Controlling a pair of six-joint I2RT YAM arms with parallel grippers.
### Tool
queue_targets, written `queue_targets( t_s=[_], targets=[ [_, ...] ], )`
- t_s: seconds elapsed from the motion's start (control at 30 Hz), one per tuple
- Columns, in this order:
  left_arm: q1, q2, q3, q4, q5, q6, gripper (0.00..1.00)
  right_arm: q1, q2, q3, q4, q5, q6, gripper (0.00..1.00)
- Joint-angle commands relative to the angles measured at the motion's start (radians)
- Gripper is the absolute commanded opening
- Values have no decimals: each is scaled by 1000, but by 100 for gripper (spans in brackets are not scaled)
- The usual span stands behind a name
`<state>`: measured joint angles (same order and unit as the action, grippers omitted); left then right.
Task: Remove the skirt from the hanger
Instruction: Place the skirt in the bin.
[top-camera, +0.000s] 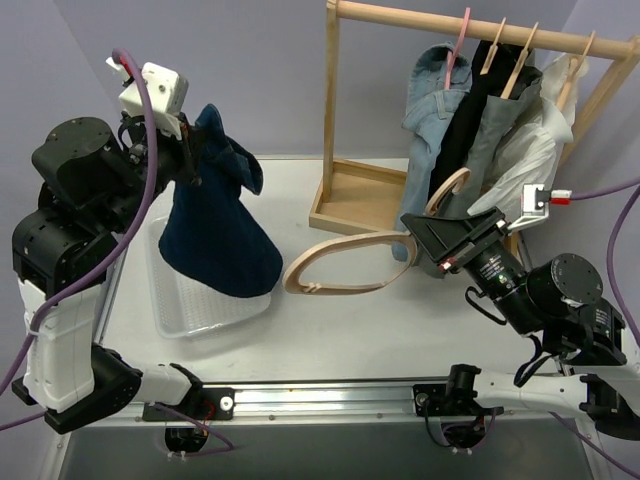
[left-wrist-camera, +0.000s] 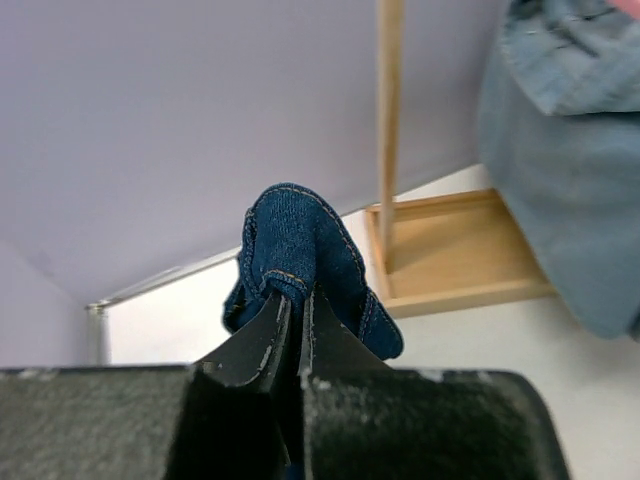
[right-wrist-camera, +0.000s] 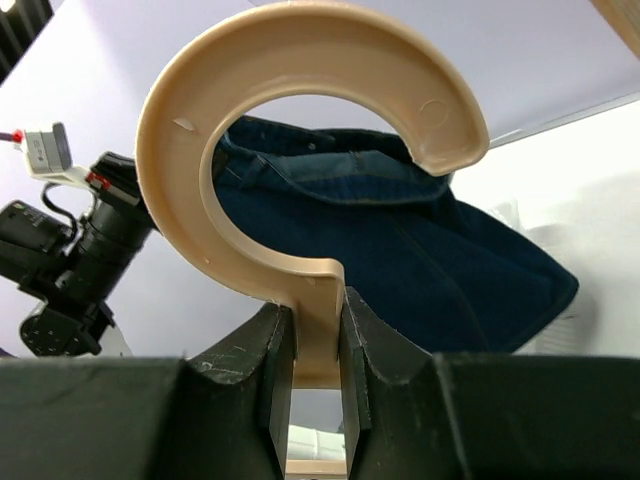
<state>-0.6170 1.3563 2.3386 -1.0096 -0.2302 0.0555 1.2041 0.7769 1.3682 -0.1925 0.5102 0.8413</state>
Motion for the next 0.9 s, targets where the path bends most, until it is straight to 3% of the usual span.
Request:
queue_targets(
  t_s=[0.0,0.27,0.5,0.7,0.87],
  targets=[
    [8,3,67,135,-168,145,2,-6,-20,-44,-1,40,18,0],
    [7,-89,-67,442,-385,317,2,-6,-54,-142,-27,51,61,0],
    [8,-112,-73,554,-440,391,2,-6,-51,-146,-38,47,61,0],
    [8,-97,-59,540,-434,391,2,-6,-54,-156,-33,40,68,0],
    [10,-193,-363,574,-399,301,2,-6,-71,-190,-9,39,81,0]
  ],
)
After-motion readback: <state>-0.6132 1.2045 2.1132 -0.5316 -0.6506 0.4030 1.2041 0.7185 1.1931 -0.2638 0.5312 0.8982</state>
